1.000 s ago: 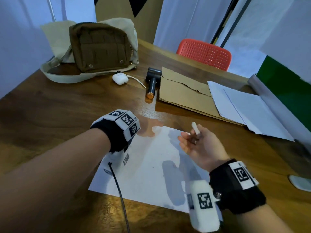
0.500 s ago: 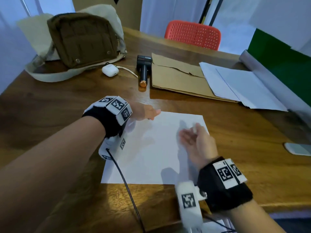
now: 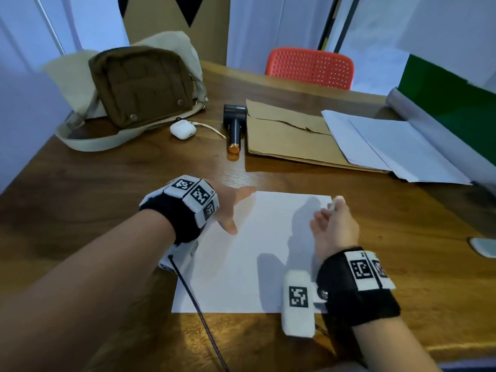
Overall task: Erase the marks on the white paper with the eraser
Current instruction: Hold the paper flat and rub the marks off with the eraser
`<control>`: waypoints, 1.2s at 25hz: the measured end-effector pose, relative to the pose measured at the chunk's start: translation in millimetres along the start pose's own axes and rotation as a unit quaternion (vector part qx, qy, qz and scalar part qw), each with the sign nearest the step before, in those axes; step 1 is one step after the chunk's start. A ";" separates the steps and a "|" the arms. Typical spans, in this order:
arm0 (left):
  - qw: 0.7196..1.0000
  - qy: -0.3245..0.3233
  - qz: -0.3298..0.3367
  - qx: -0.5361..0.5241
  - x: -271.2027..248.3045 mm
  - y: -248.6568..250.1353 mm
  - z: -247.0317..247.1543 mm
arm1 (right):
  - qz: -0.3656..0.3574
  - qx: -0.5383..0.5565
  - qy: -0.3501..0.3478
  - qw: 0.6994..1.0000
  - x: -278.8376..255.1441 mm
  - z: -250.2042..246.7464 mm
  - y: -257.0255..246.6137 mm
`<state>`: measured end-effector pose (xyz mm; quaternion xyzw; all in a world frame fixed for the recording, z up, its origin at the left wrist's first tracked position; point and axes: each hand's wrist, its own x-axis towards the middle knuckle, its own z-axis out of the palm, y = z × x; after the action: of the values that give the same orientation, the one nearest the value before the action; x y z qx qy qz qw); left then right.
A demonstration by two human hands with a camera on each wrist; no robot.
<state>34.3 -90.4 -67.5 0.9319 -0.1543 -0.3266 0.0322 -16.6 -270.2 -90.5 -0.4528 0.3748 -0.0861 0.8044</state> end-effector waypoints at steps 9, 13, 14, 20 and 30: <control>1.000 0.000 -0.009 -0.027 20.0 -7.8 7.0 | 0.179 -0.104 -0.266 0.942 -21.6 33.4 39.3; 1.000 0.012 -0.009 0.009 13.5 -10.1 4.5 | -0.014 -0.021 0.010 1.000 12.9 22.1 10.1; 1.000 0.012 -0.003 0.007 11.6 -10.0 4.7 | -0.054 -0.022 0.055 0.997 13.3 20.8 5.5; 0.999 0.030 0.012 -0.009 19.0 -11.6 9.0 | 0.101 -0.034 -0.189 0.976 -16.6 55.4 40.8; 0.999 0.011 0.038 0.006 20.6 -12.2 9.1 | -0.025 0.113 -0.055 0.992 -4.5 1.5 -1.8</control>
<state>47.1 -84.8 -89.0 0.9291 -0.1908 -0.3143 0.0404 -18.4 -268.0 -86.2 -0.3718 0.3065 -0.1227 0.8676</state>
